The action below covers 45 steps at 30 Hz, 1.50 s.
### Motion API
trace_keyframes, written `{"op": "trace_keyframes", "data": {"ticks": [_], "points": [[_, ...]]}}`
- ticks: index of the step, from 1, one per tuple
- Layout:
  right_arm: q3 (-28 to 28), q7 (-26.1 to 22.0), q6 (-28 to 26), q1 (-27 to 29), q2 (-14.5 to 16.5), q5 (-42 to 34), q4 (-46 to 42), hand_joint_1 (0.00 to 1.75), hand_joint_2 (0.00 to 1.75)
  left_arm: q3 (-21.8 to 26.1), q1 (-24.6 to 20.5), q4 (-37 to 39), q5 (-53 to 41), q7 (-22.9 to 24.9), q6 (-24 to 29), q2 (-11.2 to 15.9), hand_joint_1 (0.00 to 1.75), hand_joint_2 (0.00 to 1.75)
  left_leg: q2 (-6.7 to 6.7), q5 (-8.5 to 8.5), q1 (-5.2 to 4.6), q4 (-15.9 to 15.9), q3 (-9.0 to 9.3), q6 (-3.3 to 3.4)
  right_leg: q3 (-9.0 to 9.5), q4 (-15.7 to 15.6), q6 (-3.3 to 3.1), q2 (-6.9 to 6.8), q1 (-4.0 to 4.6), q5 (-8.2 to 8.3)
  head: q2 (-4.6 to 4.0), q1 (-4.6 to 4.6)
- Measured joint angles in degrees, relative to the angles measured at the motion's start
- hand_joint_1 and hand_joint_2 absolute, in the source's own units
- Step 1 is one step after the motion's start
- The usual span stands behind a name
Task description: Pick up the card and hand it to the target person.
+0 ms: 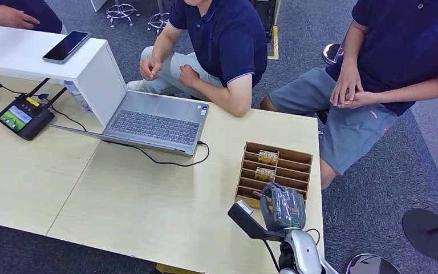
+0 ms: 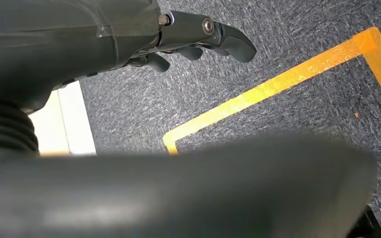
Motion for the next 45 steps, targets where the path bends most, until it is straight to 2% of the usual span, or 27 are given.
{"op": "trace_keyframes", "data": {"ticks": [8, 20, 24, 33, 37, 41, 42, 45], "points": [[-0.77, -0.56, -3.52, 0.11, -0.62, -0.73, -3.44, 1.62, 1.75, -0.45, 0.13, 0.0, -0.02, 0.78, -0.29, 0.0, 0.0, 0.0, 0.0, 0.0, 0.0, 0.0, -0.01, 0.0, 0.0, 0.0, 0.0, 0.0, 0.0, 0.0, 0.0, 0.0], [-3.81, -0.24, -5.43, -0.38, -2.9, 1.83, -19.36, 1.62, 1.75, -0.54, 0.7, 0.0, 0.23, 0.47, -0.42, 0.0, 0.0, 0.0, 0.0, 0.0, 0.0, 0.0, -0.01, 0.0, 0.0, 0.0, 0.0, 0.0, 0.0, 0.0, 0.0, -0.01], [-4.61, 0.28, -5.59, -1.02, -3.64, 0.14, -22.69, 1.62, 1.75, -0.56, 0.68, 0.0, 0.14, 0.47, -0.7, 0.0, 0.0, 0.0, 0.0, 0.0, 0.0, 0.0, 0.0, 0.0, 0.0, 0.0, 0.0, 0.0, 0.0, 0.0, 0.0, 0.0], [-5.12, -1.04, -6.15, -1.96, -4.26, -6.32, -22.17, 1.62, 1.75, -0.56, 0.58, 0.0, -0.05, 0.49, -1.81, 0.0, 0.0, 0.0, 0.0, 0.0, 0.0, 0.0, -0.02, 0.0, 0.0, 0.0, 0.0, 0.0, 0.0, 0.0, 0.0, 0.0], [-5.11, -1.68, -6.5, -2.17, -4.34, -7.36, -20.47, 1.75, 1.75, -0.56, 0.49, 0.0, -0.29, 1.17, -2.02, 0.0, 0.0, 0.0, 0.0, 0.0, 0.0, 0.0, -0.03, 0.0, 0.0, 0.0, 0.0, -0.01, 0.0, 0.0, 0.0, 0.0], [-5.08, -1.86, -6.66, -2.47, -4.34, -7.21, -18.77, 1.75, 1.75, -0.61, 0.45, 0.0, -1.0, 2.49, -2.08, 0.0, 0.0, 0.0, -0.01, 0.0, 0.0, 0.0, -0.03, 0.0, 0.0, 0.0, 0.0, -0.01, 0.0, 0.0, 0.0, 0.0], [-5.07, -1.86, -6.67, -2.57, -4.34, -7.01, -18.35, 1.71, 1.75, -0.66, 0.43, 0.0, -1.07, 2.78, -2.1, 0.0, 0.0, 0.0, -0.01, 0.0, 0.0, 0.0, -0.03, 0.0, 0.0, 0.0, 0.0, -0.01, 0.0, 0.0, 0.0, 0.0], [-5.01, -1.84, -6.69, -2.83, -4.33, -6.47, -17.27, 0.42, 1.75, -0.89, 0.36, 0.0, -1.08, 3.19, -2.02, 0.0, 0.0, 0.0, -0.01, 0.0, 0.0, 0.0, -0.03, 0.0, 0.0, 0.0, 0.0, -0.02, 0.0, 0.0, 0.0, 0.0]]}}
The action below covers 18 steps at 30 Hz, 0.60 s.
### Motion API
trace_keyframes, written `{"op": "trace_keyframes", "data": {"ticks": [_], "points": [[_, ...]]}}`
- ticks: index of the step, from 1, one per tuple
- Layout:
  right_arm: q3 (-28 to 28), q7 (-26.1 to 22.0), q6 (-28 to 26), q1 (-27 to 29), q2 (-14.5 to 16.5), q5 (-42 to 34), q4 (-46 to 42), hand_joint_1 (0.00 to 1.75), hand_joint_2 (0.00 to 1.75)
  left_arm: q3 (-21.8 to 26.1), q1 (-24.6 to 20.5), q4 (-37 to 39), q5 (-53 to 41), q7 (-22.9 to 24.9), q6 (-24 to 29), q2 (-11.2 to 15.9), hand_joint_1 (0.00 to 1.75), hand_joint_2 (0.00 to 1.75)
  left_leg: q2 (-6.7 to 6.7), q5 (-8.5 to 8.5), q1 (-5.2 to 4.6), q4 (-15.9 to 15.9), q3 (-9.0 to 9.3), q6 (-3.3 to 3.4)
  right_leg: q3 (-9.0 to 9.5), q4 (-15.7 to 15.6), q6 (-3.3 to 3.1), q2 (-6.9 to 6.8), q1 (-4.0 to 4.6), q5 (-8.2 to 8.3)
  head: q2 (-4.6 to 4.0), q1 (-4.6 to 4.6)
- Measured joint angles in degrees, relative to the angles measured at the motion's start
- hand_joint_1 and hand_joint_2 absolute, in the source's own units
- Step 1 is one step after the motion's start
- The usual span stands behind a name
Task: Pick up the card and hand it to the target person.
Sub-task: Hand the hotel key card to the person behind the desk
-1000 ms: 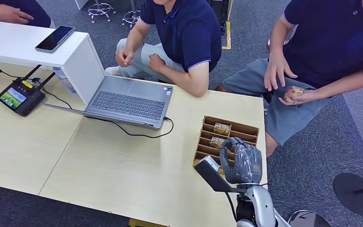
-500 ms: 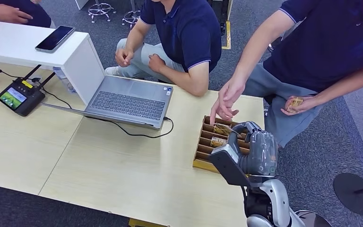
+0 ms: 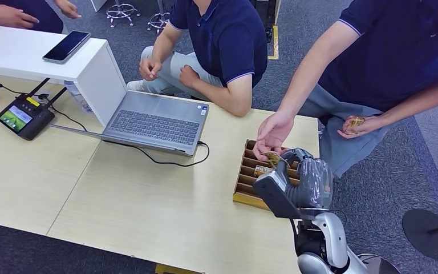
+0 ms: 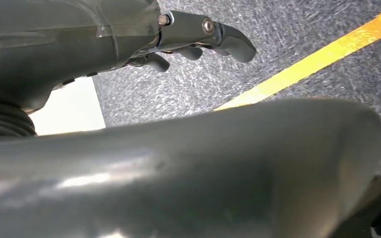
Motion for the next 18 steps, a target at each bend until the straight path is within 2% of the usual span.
{"op": "trace_keyframes", "data": {"ticks": [1, 7, 12, 18], "points": [[0.02, 0.03, 0.0, -0.05, 0.01, 0.13, 0.28, 0.02, 1.75, -0.05, -0.02, 0.0, 0.0, 0.07, 0.06, 0.0, 0.0, 0.0, 0.0, 0.0, 0.0, 0.0, 0.0, 0.0, 0.0, 0.0, 0.0, 0.0, 0.0, 0.0, 0.0, 0.0], [0.04, 0.11, -0.48, -0.07, 0.02, -0.16, 1.39, 0.0, 1.75, -0.1, -0.02, 0.0, 0.13, 0.27, 0.16, 0.0, 0.0, 0.0, 0.0, 0.0, 0.0, 0.0, 0.0, 0.0, 0.0, 0.0, 0.0, 0.0, 0.0, 0.0, 0.0, -0.01], [0.03, -0.93, -2.03, 0.28, 0.01, -3.3, 1.71, 0.0, 1.75, -0.11, 0.04, 0.0, 0.49, -0.98, 0.14, 0.0, 0.0, 0.0, 0.0, 0.0, 0.0, 0.0, 0.0, 0.0, -0.01, 0.0, 0.0, 0.0, 0.0, 0.0, 0.0, 0.0], [-0.54, -6.84, -5.21, 2.86, -0.01, -15.31, 1.62, 0.0, 1.75, -0.11, 0.56, 0.0, 1.81, -2.27, 0.49, 0.01, 0.0, 0.0, 0.0, 0.0, 0.0, 0.0, 0.01, 0.0, -0.01, 0.0, 0.0, 0.01, 0.0, 0.0, 0.0, -0.01]]}}
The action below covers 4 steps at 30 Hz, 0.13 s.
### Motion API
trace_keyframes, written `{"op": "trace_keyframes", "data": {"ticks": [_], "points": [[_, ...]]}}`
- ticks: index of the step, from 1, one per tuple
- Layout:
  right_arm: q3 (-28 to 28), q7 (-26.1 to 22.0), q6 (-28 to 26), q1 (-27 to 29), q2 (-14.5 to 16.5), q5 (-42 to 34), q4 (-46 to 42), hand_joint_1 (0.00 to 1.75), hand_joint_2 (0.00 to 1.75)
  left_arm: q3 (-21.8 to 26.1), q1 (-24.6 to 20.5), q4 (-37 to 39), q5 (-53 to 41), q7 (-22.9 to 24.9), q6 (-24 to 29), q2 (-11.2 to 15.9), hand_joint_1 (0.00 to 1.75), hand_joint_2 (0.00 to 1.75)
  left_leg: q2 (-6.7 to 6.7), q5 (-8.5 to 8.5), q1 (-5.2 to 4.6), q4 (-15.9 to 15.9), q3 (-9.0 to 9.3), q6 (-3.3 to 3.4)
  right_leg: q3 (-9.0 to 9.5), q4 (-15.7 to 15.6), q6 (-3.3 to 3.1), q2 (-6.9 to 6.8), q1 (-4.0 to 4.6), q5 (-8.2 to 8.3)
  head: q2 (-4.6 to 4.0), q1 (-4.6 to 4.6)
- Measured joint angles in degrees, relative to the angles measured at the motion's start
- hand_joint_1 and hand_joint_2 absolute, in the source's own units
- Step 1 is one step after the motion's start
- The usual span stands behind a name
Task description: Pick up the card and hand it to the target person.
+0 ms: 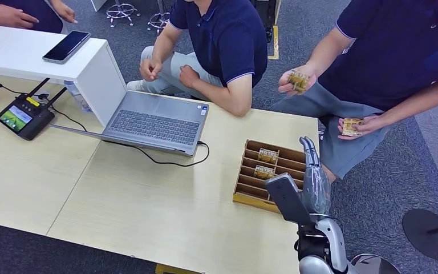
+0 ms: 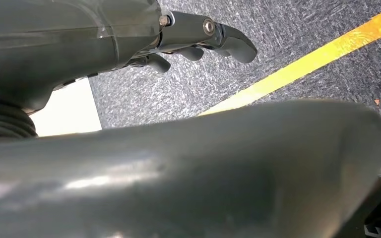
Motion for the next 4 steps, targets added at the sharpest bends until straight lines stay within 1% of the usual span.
{"op": "trace_keyframes", "data": {"ticks": [3, 4], "points": [[-0.57, -5.8, -0.38, 1.67, -0.13, -9.76, -0.57, 0.0, 1.75, 0.0, 0.48, 0.0, 0.79, -0.55, 0.19, 0.04, 0.0, 0.0, 0.0, 0.0, 0.0, 0.0, 0.0, 0.0, -0.01, 0.0, 0.0, 0.01, 0.0, 0.0, 0.0, -0.01], [-0.68, -6.92, -0.36, 1.97, -0.17, -11.66, -0.72, 0.0, 1.75, 0.0, 0.57, 0.0, 0.89, -0.65, 0.22, 0.05, 0.0, 0.0, 0.0, 0.0, 0.0, 0.0, 0.0, 0.0, -0.01, 0.0, 0.0, 0.01, 0.0, 0.0, 0.0, 0.0]]}}
